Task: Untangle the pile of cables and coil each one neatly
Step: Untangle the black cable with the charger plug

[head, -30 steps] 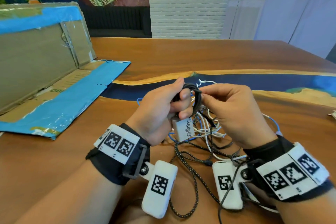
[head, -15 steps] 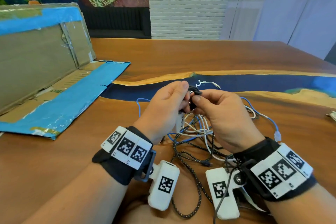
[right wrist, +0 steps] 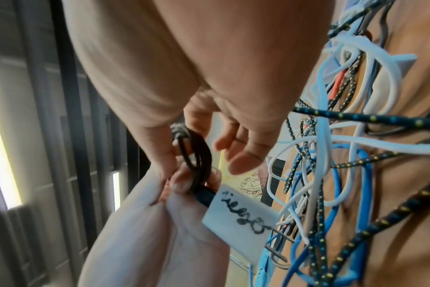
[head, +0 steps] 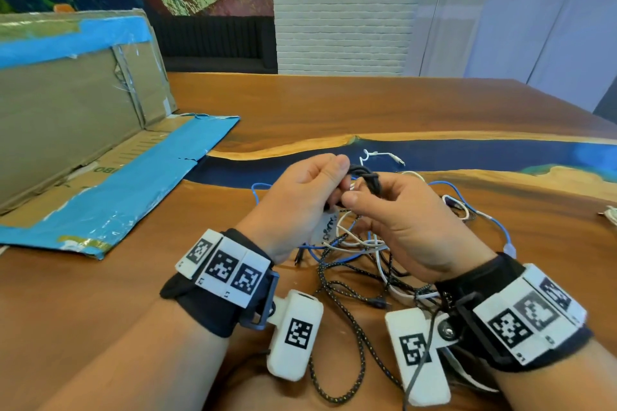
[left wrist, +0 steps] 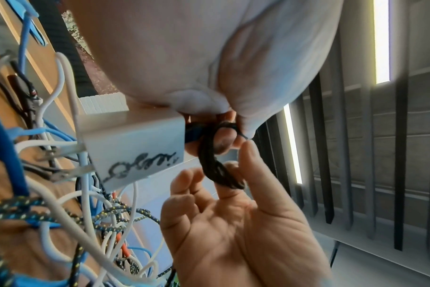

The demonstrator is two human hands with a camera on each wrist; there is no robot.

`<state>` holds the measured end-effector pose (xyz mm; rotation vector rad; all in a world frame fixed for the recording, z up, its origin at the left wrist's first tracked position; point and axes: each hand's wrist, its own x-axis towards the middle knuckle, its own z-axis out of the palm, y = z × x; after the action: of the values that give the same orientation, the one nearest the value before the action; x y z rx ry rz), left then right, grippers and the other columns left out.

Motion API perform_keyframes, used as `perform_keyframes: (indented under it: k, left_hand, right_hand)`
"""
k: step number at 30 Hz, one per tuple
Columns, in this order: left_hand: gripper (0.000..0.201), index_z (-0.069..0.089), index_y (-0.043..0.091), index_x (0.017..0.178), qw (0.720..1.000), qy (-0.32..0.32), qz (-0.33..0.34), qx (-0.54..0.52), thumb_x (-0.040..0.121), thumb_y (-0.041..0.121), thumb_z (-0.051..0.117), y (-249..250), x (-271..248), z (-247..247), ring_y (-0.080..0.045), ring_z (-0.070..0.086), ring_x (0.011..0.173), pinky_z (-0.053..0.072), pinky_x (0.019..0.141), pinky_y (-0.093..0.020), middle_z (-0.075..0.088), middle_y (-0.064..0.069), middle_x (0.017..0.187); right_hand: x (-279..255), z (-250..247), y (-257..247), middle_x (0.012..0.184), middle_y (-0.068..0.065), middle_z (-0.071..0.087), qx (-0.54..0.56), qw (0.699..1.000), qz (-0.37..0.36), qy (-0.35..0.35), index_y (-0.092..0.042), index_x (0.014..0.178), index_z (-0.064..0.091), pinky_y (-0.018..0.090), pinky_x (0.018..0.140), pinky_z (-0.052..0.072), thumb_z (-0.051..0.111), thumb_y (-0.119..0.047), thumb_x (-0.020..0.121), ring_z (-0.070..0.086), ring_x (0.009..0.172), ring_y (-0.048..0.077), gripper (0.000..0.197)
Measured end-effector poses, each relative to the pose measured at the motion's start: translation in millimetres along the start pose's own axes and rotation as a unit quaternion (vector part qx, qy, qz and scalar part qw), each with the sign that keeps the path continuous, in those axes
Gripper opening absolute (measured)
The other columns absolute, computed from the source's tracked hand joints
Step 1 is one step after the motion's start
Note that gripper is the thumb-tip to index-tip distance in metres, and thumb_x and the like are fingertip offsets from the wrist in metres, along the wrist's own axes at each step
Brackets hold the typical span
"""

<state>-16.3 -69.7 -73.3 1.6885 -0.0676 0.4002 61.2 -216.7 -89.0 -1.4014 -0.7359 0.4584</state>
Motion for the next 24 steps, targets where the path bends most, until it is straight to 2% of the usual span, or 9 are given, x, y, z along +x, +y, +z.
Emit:
perform_keyframes:
  k: [1, 3, 5, 8, 11, 13, 19, 21, 24]
  left_hand:
    - [0.036, 0.056, 0.011, 0.079, 1.0, 0.003, 0.002, 0.002, 0.109, 0.027, 0.041, -1, 0, 0, -0.011, 0.041, 0.062, 0.039, 0.065, -0.028, 0.044, 0.002, 0.065]
    - [0.036, 0.056, 0.01, 0.08, 1.0, 0.008, 0.011, 0.007, 0.108, 0.027, 0.042, -1, 0, 0, -0.018, 0.041, 0.066, 0.037, 0.066, -0.03, 0.044, 0.0, 0.067]
    - [0.036, 0.057, 0.01, 0.08, 1.0, 0.011, 0.021, 0.01, 0.108, 0.028, 0.042, 0, 0, 0, -0.022, 0.041, 0.071, 0.037, 0.064, -0.029, 0.047, 0.0, 0.068]
    - [0.035, 0.06, 0.01, 0.081, 0.999, 0.017, 0.035, 0.016, 0.107, 0.027, 0.044, 0, 0, 0, -0.019, 0.045, 0.072, 0.041, 0.063, -0.022, 0.054, 0.003, 0.069]
    - [0.033, 0.063, 0.008, 0.082, 0.998, 0.046, 0.051, 0.011, 0.106, 0.024, 0.048, -1, 1, 0, -0.011, 0.051, 0.073, 0.044, 0.066, -0.018, 0.057, 0.002, 0.074]
    - [0.032, 0.064, 0.009, 0.081, 0.996, 0.067, 0.056, 0.003, 0.106, 0.023, 0.05, -2, 3, -1, -0.01, 0.052, 0.074, 0.044, 0.067, -0.019, 0.057, 0.002, 0.074]
    - [0.032, 0.066, 0.013, 0.078, 0.994, 0.09, 0.057, -0.002, 0.105, 0.025, 0.053, -4, 4, -2, -0.012, 0.052, 0.076, 0.044, 0.072, -0.028, 0.057, 0.003, 0.074]
    - [0.032, 0.067, 0.014, 0.078, 0.994, 0.089, 0.057, 0.002, 0.104, 0.027, 0.054, -6, 4, -2, -0.013, 0.053, 0.076, 0.045, 0.073, -0.03, 0.058, 0.002, 0.074]
    - [0.031, 0.067, 0.013, 0.079, 0.994, 0.089, 0.055, 0.005, 0.104, 0.026, 0.054, -7, 4, -1, -0.01, 0.054, 0.076, 0.046, 0.07, -0.025, 0.059, 0.002, 0.075]
  right_hand:
    - [1, 0, 1, 0.085, 0.01, 0.069, -0.01, 1.0, -0.007, 0.022, -0.012, 0.089, 0.077, 0.04, 0.072, 0.046, 0.083, -0.033, 0.075, 0.059, 0.079, 0.023, 0.026]
    - [1, 0, 2, 0.081, 0.015, 0.067, -0.013, 0.998, -0.032, 0.052, -0.017, 0.083, 0.077, 0.043, 0.069, 0.046, 0.086, -0.023, 0.077, 0.056, 0.074, 0.028, 0.013]
    - [0, 0, -1, 0.082, 0.02, 0.066, -0.001, 0.996, -0.049, 0.075, -0.015, 0.097, 0.077, 0.04, 0.065, 0.054, 0.08, -0.007, 0.082, 0.059, 0.069, 0.029, 0.017]
    - [-2, 0, -6, 0.072, 0.016, 0.063, 0.018, 0.991, -0.057, 0.123, -0.013, 0.116, 0.071, 0.039, 0.067, 0.063, 0.077, 0.0, 0.083, 0.068, 0.068, 0.028, 0.035]
    - [-3, 0, -9, 0.081, 0.014, 0.077, 0.029, 0.985, -0.062, 0.157, -0.014, 0.113, 0.069, 0.035, 0.065, 0.063, 0.074, -0.001, 0.086, 0.076, 0.078, 0.026, 0.03]
    - [-3, 0, -9, 0.088, 0.016, 0.077, 0.046, 0.987, -0.052, 0.147, -0.014, 0.112, 0.067, 0.037, 0.066, 0.062, 0.07, -0.002, 0.091, 0.076, 0.081, 0.026, 0.025]
    - [1, -4, -8, 0.073, 0.008, 0.058, 0.151, 0.984, -0.009, 0.092, -0.013, 0.114, 0.054, 0.033, 0.064, 0.054, 0.052, -0.001, 0.101, 0.06, 0.068, 0.023, 0.017]
    - [1, -4, -10, 0.081, 0.015, 0.057, 0.152, 0.984, -0.003, 0.089, -0.013, 0.114, 0.054, 0.032, 0.064, 0.055, 0.051, -0.002, 0.102, 0.059, 0.067, 0.022, 0.017]
    - [1, -2, -9, 0.096, 0.024, 0.058, 0.163, 0.982, -0.01, 0.098, -0.015, 0.113, 0.056, 0.039, 0.076, 0.059, 0.055, -0.002, 0.1, 0.063, 0.071, 0.026, 0.018]
